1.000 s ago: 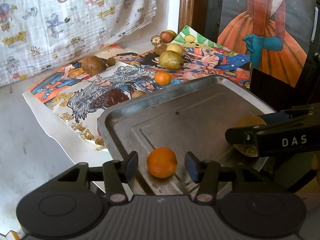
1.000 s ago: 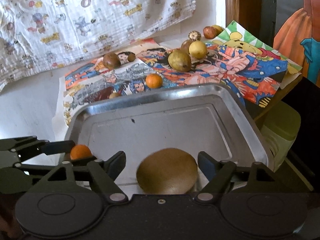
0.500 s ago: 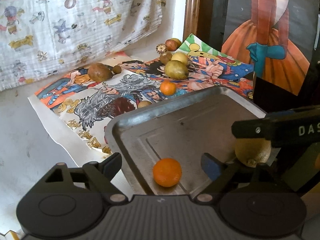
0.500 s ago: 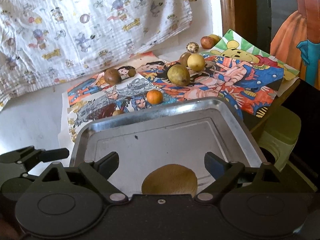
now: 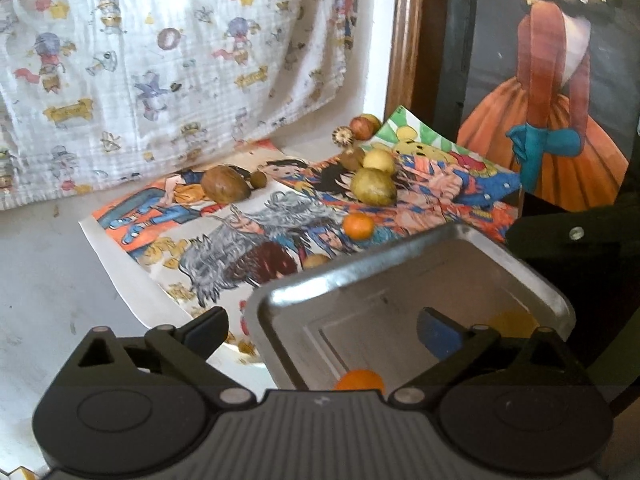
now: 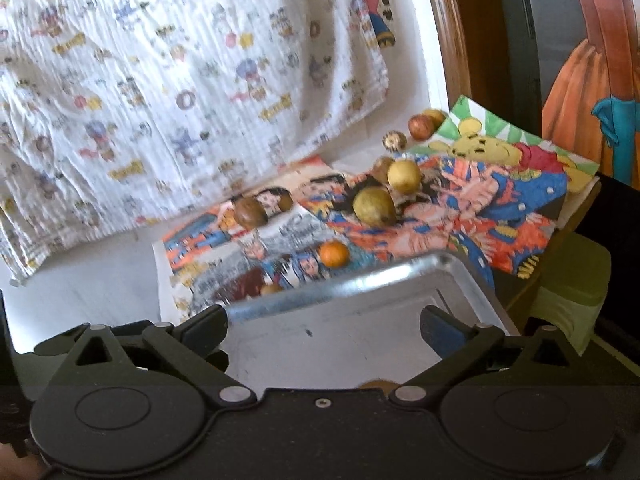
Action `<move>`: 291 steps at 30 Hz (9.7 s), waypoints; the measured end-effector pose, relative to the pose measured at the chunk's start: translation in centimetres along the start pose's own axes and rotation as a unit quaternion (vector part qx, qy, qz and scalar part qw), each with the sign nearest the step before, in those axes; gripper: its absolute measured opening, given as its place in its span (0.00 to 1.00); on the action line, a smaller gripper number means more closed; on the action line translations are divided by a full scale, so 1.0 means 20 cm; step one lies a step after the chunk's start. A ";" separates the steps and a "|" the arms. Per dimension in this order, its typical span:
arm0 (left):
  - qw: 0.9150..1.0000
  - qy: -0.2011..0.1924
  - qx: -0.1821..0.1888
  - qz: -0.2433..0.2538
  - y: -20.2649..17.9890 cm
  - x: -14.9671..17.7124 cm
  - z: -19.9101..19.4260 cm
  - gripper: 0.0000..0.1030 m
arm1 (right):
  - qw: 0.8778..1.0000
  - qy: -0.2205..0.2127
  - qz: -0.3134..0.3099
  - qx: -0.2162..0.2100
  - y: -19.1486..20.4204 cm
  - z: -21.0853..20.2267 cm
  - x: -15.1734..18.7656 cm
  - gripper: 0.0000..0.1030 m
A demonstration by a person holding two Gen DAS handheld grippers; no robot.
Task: Organize fruits
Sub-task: 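Withdraw both open tools from the tray back toward the fruits, then move left tool to a small yellow fruit while right tool approaches another small orange, then close left gripper on the small yellow fruit while right gripper grasps the orange, then carry the small yellow fruit in left tool while right tool carries the orange over the tray, then open left gripper to drop the yellow fruit while right gripper releases the orange onto the tray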
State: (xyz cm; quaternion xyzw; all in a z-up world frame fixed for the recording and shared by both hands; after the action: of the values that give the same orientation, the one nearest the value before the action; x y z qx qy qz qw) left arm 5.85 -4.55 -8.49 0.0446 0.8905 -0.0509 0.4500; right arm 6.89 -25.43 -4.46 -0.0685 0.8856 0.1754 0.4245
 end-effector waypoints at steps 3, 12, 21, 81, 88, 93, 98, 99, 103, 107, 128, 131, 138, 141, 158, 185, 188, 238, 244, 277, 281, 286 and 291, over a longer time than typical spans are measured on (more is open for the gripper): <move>1.000 -0.010 -0.001 -0.005 0.03 -0.05 -0.02 0.99 | 1.000 -0.010 -0.003 -0.004 0.03 -0.03 -0.04 0.99; 0.999 -0.042 -0.006 -0.010 0.09 -0.21 -0.04 0.99 | 0.999 -0.033 -0.013 -0.013 0.11 -0.05 -0.18 0.99; 0.998 -0.054 -0.008 -0.015 0.14 -0.31 -0.01 0.99 | 0.999 -0.044 -0.019 -0.017 0.14 -0.02 -0.28 0.99; 0.992 0.121 0.000 -0.031 0.11 -0.21 0.71 0.37 | 0.997 0.073 0.003 -0.026 -0.14 0.86 -0.35 0.99; 0.992 0.121 -0.003 -0.037 0.13 -0.20 0.68 0.39 | 0.997 0.076 -0.003 -0.032 -0.11 0.88 -0.35 0.99; 0.991 0.125 -0.008 -0.037 0.15 -0.18 0.69 0.38 | 0.996 0.079 -0.006 -0.032 -0.10 0.90 -0.35 0.99; 0.992 0.116 -0.006 -0.039 0.16 -0.17 0.68 0.29 | 0.996 0.084 -0.009 -0.031 -0.09 0.92 -0.34 0.99; 0.993 0.114 -0.004 -0.042 0.16 -0.16 0.68 0.29 | 0.996 0.086 -0.010 -0.030 -0.09 0.93 -0.34 0.99; 0.993 0.110 0.001 -0.046 0.17 -0.17 0.67 0.29 | 0.994 0.103 -0.021 -0.030 -0.07 0.98 -0.32 0.99; 0.993 0.107 0.004 -0.049 0.17 -0.18 0.68 0.29 | 0.992 0.114 -0.040 -0.031 -0.04 1.07 -0.31 0.97; 0.994 0.093 0.004 -0.050 0.18 -0.20 0.65 0.29 | 0.990 0.120 -0.073 -0.031 0.02 1.06 -0.32 0.36; 0.996 0.081 0.003 -0.048 0.18 -0.23 0.62 0.29 | 0.991 0.104 -0.074 -0.031 0.03 0.99 -0.36 0.36; 0.998 0.048 0.000 -0.044 0.17 -0.30 0.49 0.29 | 0.994 0.072 -0.080 -0.036 0.10 0.78 -0.40 0.36; 0.999 0.032 0.001 -0.044 0.16 -0.34 0.41 0.29 | 0.994 0.057 -0.086 -0.039 0.14 0.67 -0.43 0.36; 0.998 -0.052 0.001 -0.022 0.08 -0.44 -0.02 0.29 | 0.993 -0.041 -0.100 -0.049 0.30 0.07 -0.49 0.36; 0.994 -0.081 0.053 0.043 -0.35 -0.27 -0.38 0.29 | 0.996 -0.082 -0.036 0.004 0.05 -0.55 -0.07 0.36; 0.995 -0.074 0.055 0.041 -0.35 -0.26 -0.36 0.29 | 0.997 -0.074 -0.028 0.008 0.03 -0.52 -0.05 0.36; 0.993 0.107 0.042 -0.011 -0.18 -0.04 0.48 0.29 | 0.995 0.104 -0.004 0.003 -0.25 0.46 0.01 0.36; 0.993 0.110 0.041 -0.013 -0.17 -0.03 0.50 0.30 | 0.993 0.115 -0.010 0.001 -0.25 0.53 0.02 0.36; 0.993 0.108 0.039 -0.010 -0.18 -0.02 0.49 0.30 | 0.991 0.136 -0.006 0.005 -0.26 0.59 0.09 0.37; 0.994 0.107 0.036 -0.009 -0.18 -0.02 0.49 0.33 | 0.991 0.136 0.003 0.003 -0.27 0.58 0.09 0.38; 0.994 0.106 0.032 -0.007 -0.17 -0.02 0.48 0.34 | 0.991 0.131 0.010 0.002 -0.27 0.57 0.08 0.40; 0.994 0.106 0.028 -0.006 -0.17 -0.03 0.47 0.42 | 0.992 0.123 0.011 0.000 -0.26 0.56 0.06 0.44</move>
State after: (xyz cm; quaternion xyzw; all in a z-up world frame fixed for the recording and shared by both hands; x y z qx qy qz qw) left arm 13.33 -9.16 -13.46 0.0573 0.9317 -0.0738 0.3510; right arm 15.68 -26.18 -13.19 -0.0796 0.9319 0.1701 0.3105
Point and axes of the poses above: each gripper's, at about its wrist camera, not at the fingertips, and z roughly the way its jaws point, y to its left, x to its underside, the point moved 5 cm from there along z, roughly the way its jaws point
